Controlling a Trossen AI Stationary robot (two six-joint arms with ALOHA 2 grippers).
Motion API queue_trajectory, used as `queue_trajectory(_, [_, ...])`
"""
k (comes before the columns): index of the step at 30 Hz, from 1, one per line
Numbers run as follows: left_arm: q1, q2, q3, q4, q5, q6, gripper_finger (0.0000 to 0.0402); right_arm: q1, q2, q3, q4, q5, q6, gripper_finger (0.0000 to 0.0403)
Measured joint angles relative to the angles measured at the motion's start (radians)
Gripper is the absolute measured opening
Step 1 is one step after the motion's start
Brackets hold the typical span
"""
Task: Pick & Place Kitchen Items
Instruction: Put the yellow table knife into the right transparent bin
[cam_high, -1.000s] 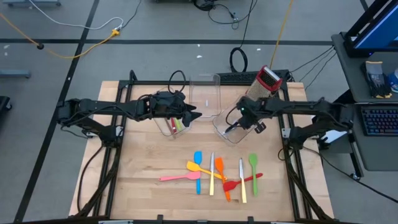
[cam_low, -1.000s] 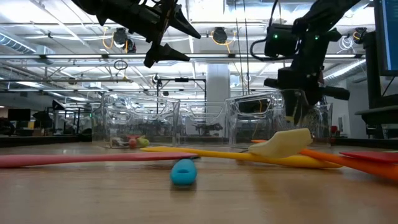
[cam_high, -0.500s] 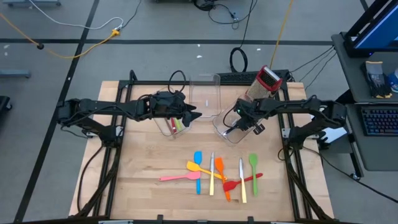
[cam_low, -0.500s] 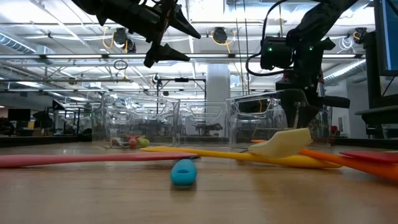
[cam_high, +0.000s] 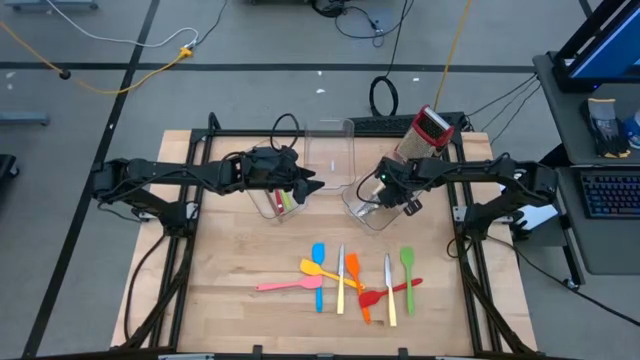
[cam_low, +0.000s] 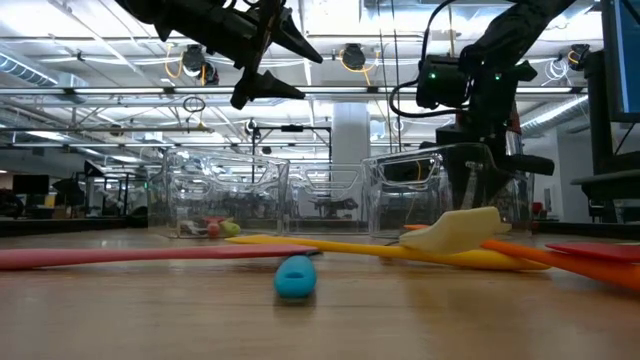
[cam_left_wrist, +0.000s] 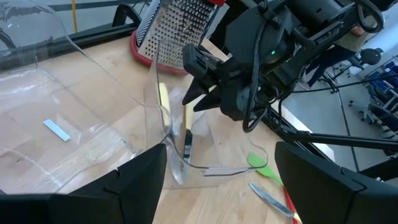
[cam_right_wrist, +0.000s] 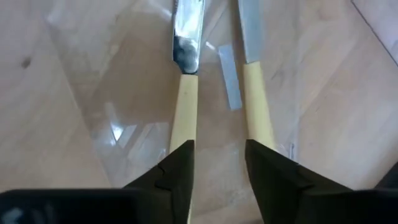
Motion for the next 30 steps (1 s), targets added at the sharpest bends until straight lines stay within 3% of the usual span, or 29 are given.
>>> queue_trajectory(4, [-0.001,0.0,0.0,0.0,0.0,0.0,0.0306,0.002,-0.013,0.0,0.0,0.014,-0.001,0.0162])
queue_trajectory(13, [-0.003,0.0,0.0,0.0,0.0,0.003,0.0306,0.062,-0.127,0.0,-0.001,0.186,0.0,0.0165])
queue_trajectory(30, [-0.003,0.0,0.0,-0.012,0.0,0.005,0.0306,0.276,-0.409,0.0,-0.009,0.187,0.216,0.0155])
